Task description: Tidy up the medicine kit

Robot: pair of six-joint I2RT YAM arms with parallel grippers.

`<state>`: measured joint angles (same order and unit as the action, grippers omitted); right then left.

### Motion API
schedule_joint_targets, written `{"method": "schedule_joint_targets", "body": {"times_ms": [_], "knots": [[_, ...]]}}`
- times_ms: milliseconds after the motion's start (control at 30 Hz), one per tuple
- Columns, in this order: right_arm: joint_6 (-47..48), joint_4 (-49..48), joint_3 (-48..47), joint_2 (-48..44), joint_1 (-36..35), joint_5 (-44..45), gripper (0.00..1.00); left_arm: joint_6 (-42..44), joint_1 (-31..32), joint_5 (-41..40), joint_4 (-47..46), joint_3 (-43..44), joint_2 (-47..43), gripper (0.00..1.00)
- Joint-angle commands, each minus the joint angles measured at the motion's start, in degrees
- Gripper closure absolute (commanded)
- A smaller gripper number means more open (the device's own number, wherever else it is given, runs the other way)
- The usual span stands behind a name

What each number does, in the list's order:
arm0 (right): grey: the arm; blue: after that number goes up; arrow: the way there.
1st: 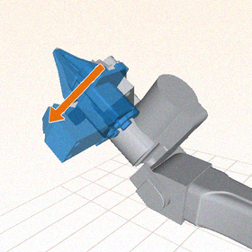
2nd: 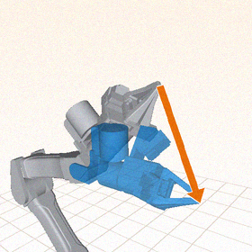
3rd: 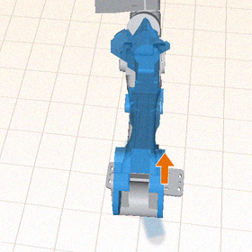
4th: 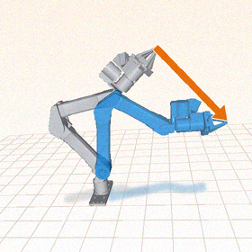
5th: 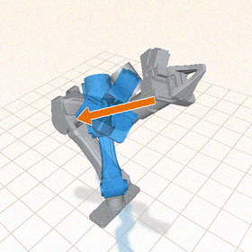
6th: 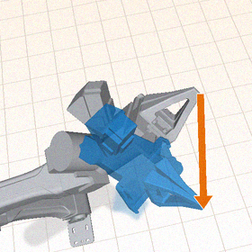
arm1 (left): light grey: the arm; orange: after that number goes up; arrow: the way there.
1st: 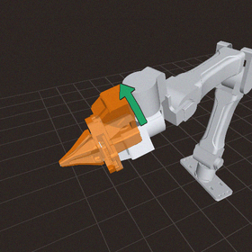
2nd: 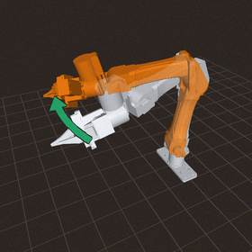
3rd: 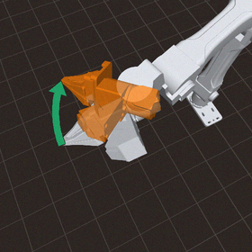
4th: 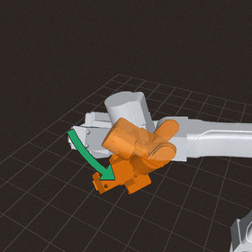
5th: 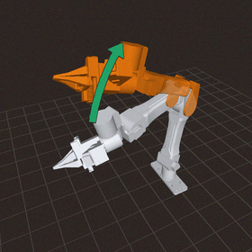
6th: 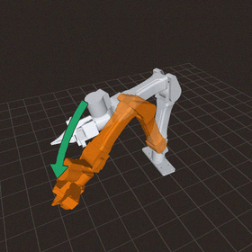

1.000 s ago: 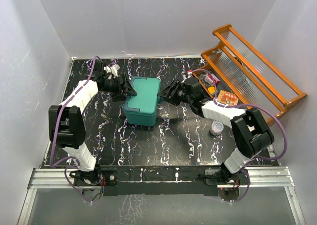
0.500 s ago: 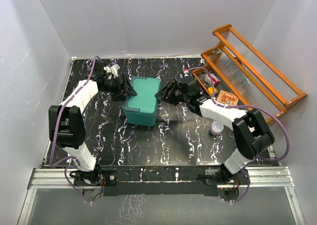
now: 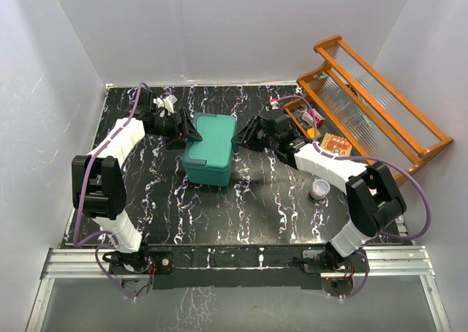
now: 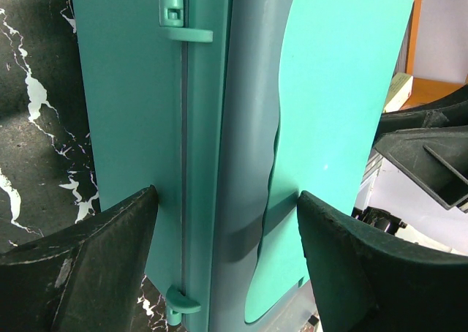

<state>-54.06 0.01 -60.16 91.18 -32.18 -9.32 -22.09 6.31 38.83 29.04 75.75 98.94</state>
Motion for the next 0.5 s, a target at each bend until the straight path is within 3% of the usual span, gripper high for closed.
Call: {"method": "schedule_joint_targets", "body": {"times_ms": [0, 233, 467], "knots": [[0.89, 0.88, -2.62, -1.39, -0.67, 0.36, 0.75, 1.26, 0.54, -1.52, 3.12, -1.39, 0.04, 0.26], [1.06, 1.57, -2.86, -0.83, -0.76, 0.43, 0.77, 1.26, 0.54, -1.45, 3.21, -1.32, 0.03, 0.26], [0.48, 0.35, -2.34, 0.64, -0.72, -0.95, 0.62, 1.32, 0.55, -1.38, 3.29, -1.30, 0.04, 0.26]]}}
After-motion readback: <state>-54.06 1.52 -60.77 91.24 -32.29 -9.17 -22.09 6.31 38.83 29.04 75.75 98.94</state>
